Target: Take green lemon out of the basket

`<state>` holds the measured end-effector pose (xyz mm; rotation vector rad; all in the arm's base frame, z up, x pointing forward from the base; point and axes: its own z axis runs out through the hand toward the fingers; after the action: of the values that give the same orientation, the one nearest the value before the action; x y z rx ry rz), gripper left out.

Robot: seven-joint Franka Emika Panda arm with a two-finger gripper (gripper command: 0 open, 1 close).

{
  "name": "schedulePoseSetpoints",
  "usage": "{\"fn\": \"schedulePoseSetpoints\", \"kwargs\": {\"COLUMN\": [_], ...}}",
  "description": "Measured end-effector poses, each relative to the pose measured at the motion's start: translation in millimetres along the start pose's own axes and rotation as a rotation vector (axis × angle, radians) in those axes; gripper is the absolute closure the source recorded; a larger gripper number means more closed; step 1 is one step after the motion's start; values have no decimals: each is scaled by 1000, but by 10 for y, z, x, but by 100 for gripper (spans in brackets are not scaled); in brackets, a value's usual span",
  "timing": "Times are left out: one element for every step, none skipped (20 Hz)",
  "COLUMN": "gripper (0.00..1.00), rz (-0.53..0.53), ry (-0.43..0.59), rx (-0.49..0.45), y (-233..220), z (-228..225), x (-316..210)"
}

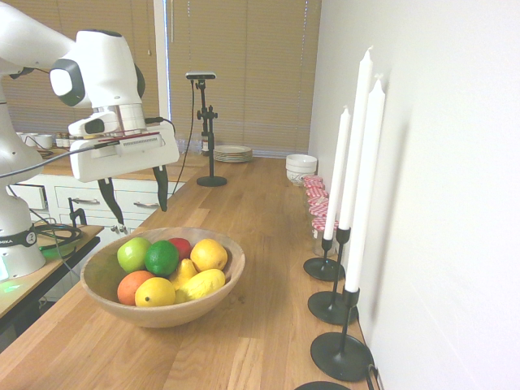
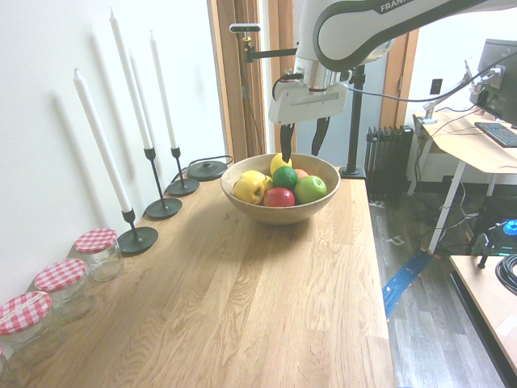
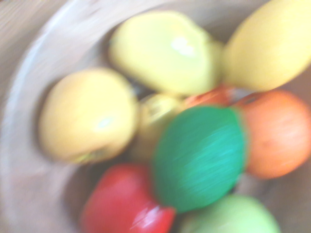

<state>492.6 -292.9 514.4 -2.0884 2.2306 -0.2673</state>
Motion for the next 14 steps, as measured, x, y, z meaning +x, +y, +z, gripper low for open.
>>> {"fn": "schedulePoseSetpoints", "kwargs": {"gripper": [0,0,0,0,0,0,0,0,0,0,0,0,0,0], "rz": [15,30,43,55,63,69,74,81,86,89,92,92,90,89], "ry": [3,5,6,7,7,3,-1,-7,-10,-11,-13,-14,-16,-18], "rx": [-2,-3,-3,-3,-4,-3,-4,-2,0,1,1,-1,-2,-1], "y": [29,51,69,76,76,79,84,86,89,85,80,77,68,55], "z": [14,38,77,129,196,277,369,456,534,601,655,701,743,773], "x": [66,122,166,195,208,205,198,192,187,186,183,174,157,138]}}
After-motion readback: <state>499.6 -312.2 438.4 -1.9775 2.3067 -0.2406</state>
